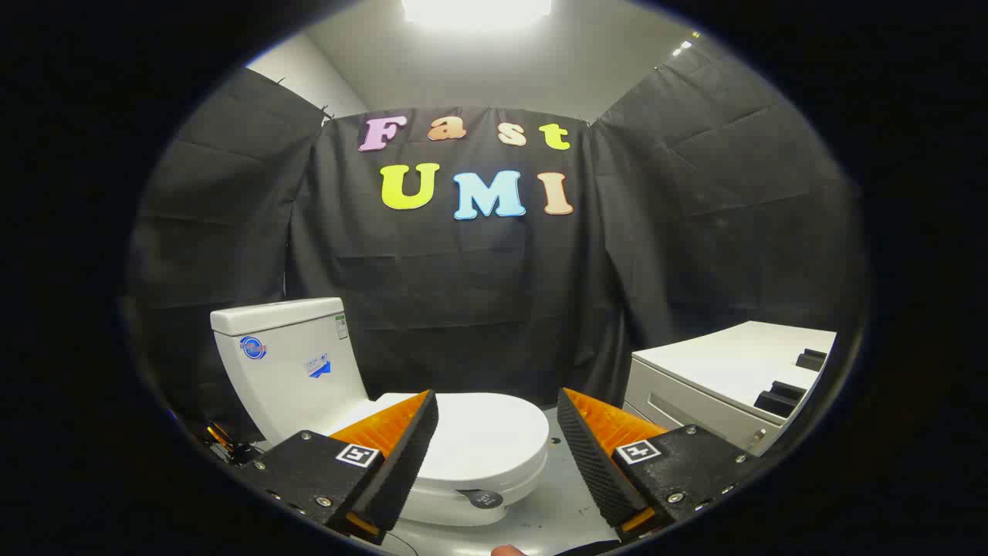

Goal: Open the toilet lid.

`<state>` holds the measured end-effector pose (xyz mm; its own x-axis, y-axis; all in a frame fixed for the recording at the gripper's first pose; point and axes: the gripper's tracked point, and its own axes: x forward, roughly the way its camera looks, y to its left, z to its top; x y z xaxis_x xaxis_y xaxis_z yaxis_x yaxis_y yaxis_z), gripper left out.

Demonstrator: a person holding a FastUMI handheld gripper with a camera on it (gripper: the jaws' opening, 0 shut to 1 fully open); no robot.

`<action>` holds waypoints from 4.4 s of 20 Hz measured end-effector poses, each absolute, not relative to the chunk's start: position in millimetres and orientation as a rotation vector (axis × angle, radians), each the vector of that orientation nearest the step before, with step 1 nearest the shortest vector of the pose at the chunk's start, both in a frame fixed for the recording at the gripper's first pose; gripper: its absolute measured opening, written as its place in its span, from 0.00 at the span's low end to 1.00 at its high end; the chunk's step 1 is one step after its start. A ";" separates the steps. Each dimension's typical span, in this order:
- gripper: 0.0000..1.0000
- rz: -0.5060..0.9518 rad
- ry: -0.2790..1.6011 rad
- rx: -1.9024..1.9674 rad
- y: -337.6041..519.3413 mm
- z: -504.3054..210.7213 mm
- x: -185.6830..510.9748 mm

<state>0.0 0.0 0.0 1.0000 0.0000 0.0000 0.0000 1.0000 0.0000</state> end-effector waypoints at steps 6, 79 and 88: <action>0.96 0.004 0.002 -0.004 0.3 -2.4 -1.2; 0.60 0.302 0.927 1.172 12.8 -276.3 51.5; 0.28 0.285 0.921 1.235 6.8 -281.7 57.4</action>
